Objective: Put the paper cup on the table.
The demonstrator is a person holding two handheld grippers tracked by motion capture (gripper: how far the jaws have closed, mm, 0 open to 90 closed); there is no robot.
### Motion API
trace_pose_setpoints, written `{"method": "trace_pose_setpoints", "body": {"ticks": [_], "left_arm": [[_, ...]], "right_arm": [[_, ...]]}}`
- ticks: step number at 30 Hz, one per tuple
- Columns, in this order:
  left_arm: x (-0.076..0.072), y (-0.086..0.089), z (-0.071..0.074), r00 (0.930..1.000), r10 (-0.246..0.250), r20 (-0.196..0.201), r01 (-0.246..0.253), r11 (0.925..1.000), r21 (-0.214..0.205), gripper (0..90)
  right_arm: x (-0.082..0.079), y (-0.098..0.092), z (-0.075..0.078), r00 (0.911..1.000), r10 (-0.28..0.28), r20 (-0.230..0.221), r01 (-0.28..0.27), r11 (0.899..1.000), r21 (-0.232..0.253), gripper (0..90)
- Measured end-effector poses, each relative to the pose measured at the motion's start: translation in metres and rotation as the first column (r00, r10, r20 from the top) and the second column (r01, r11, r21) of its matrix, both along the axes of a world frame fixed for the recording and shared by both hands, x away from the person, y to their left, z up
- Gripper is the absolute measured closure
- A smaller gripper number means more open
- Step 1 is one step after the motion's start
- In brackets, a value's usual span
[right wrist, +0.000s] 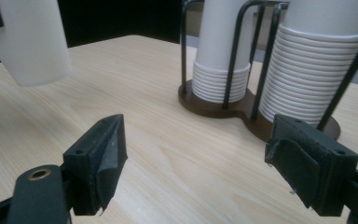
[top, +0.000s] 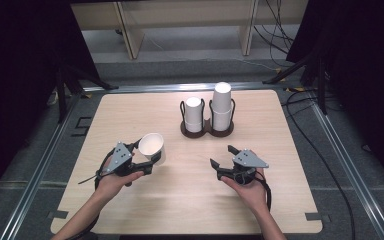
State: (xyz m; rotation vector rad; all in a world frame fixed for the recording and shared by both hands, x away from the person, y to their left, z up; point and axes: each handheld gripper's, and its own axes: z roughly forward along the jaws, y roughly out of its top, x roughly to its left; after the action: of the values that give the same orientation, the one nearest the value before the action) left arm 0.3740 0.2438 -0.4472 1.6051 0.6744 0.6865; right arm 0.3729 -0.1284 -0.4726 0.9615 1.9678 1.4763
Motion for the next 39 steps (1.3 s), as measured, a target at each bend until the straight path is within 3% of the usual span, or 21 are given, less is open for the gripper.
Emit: {"method": "trace_pose_setpoints", "body": {"ticks": [2,3,4,6,8,10,11,12,14,15,17,20,22,24,26,27,29,31,36,37,39], "left_arm": [[-0.001,0.004,-0.001,1.0000,0.008,0.000,-0.008,1.0000,0.001,24.1],[0.001,0.005,-0.003,0.9998,0.001,0.020,0.000,0.9999,-0.015,24.1],[-0.002,0.007,-0.003,0.9999,0.016,0.004,-0.016,0.9999,-0.002,24.1],[-0.003,0.011,-0.004,0.9997,0.025,0.006,-0.025,0.9996,-0.011,24.1],[-0.004,0.016,-0.005,0.9995,0.029,0.012,-0.029,0.9995,-0.013,24.2],[-0.008,0.021,-0.005,0.9988,0.049,-0.008,-0.049,0.9988,-0.002,24.2],[-0.008,0.023,-0.006,0.9990,0.044,0.008,-0.044,0.9988,-0.019,24.2],[-0.010,0.025,-0.006,0.9987,0.050,0.007,-0.050,0.9987,-0.009,24.2],[-0.014,0.030,-0.006,0.9976,0.068,-0.011,-0.068,0.9977,0.000,24.2],[-0.014,0.031,-0.008,0.9978,0.066,0.004,-0.066,0.9977,-0.015,24.1],[-0.017,0.036,-0.008,0.9967,0.082,0.002,-0.082,0.9967,-0.004,24.1],[-0.024,0.044,-0.010,0.9942,0.107,-0.008,-0.107,0.9942,0.002,24.2],[-0.030,0.052,-0.012,0.9912,0.132,-0.012,-0.131,0.9912,0.016,24.1],[-0.033,0.058,-0.015,0.9895,0.145,-0.005,-0.145,0.9895,-0.006,24.2],[-0.037,0.064,-0.017,0.9859,0.166,-0.020,-0.166,0.9860,0.019,24.2],[-0.037,0.067,-0.020,0.9856,0.169,-0.012,-0.169,0.9856,0.006,24.2],[-0.042,0.074,-0.023,0.9808,0.193,-0.031,-0.192,0.9812,0.020,24.2],[-0.044,0.079,-0.026,0.9794,0.200,-0.029,-0.199,0.9798,0.016,24.2],[-0.054,0.095,-0.031,0.9691,0.240,-0.056,-0.238,0.9701,0.049,24.2],[-0.054,0.096,-0.032,0.9687,0.245,-0.041,-0.244,0.9693,0.033,24.2],[-0.058,0.102,-0.032,0.9653,0.256,-0.054,-0.254,0.9666,0.035,24.2]], "right_arm": [[0.000,-0.003,-0.001,0.9999,-0.001,0.010,0.001,1.000,0.013,20.1],[-0.001,-0.005,-0.001,1.0000,0.003,-0.006,-0.002,1.000,0.011,20.2],[0.000,-0.007,-0.001,0.9999,0.011,0.001,-0.011,1.000,0.014,20.2],[-0.003,-0.011,-0.002,0.9995,-0.028,0.015,0.028,1.000,-0.003,20.2],[-0.003,-0.013,-0.003,0.9998,-0.018,0.005,0.018,1.000,0.005,20.3],[-0.005,-0.014,-0.004,0.9995,-0.030,-0.007,0.031,0.999,0.014,20.3],[-0.005,-0.014,-0.005,0.9996,-0.028,-0.006,0.028,0.999,0.018,20.3],[-0.006,-0.016,-0.004,0.9995,-0.028,-0.013,0.028,1.000,0.012,20.3],[-0.006,-0.018,-0.005,0.9993,-0.037,-0.005,0.037,0.999,0.006,20.3],[-0.007,-0.019,-0.005,0.9984,-0.056,0.002,0.056,0.998,0.006,20.3],[-0.007,-0.021,-0.005,0.9981,-0.059,0.018,0.059,0.998,-0.003,20.3],[-0.009,-0.023,-0.005,0.9981,-0.061,0.004,0.061,0.998,0.011,20.4],[-0.010,-0.024,-0.005,0.9980,-0.063,0.004,0.063,0.998,0.016,20.3],[-0.011,-0.026,-0.004,0.9979,-0.062,-0.015,0.062,0.998,0.011,20.3],[-0.012,-0.027,-0.006,0.9977,-0.067,-0.012,0.067,0.997,0.033,20.4],[-0.012,-0.027,-0.006,0.9980,-0.059,-0.022,0.060,0.998,0.037,20.3],[-0.012,-0.029,-0.007,0.9977,-0.067,0.001,0.067,0.997,0.024,20.4],[-0.013,-0.029,-0.007,0.9977,-0.065,-0.018,0.065,0.998,0.022,20.4],[-0.012,-0.028,-0.008,0.9983,-0.058,-0.010,0.058,0.998,0.034,20.6],[-0.012,-0.029,-0.008,0.9981,-0.062,0.004,0.062,0.998,0.025,20.6],[-0.012,-0.029,-0.008,0.9982,-0.060,-0.009,0.060,0.997,0.039,20.7]]}}
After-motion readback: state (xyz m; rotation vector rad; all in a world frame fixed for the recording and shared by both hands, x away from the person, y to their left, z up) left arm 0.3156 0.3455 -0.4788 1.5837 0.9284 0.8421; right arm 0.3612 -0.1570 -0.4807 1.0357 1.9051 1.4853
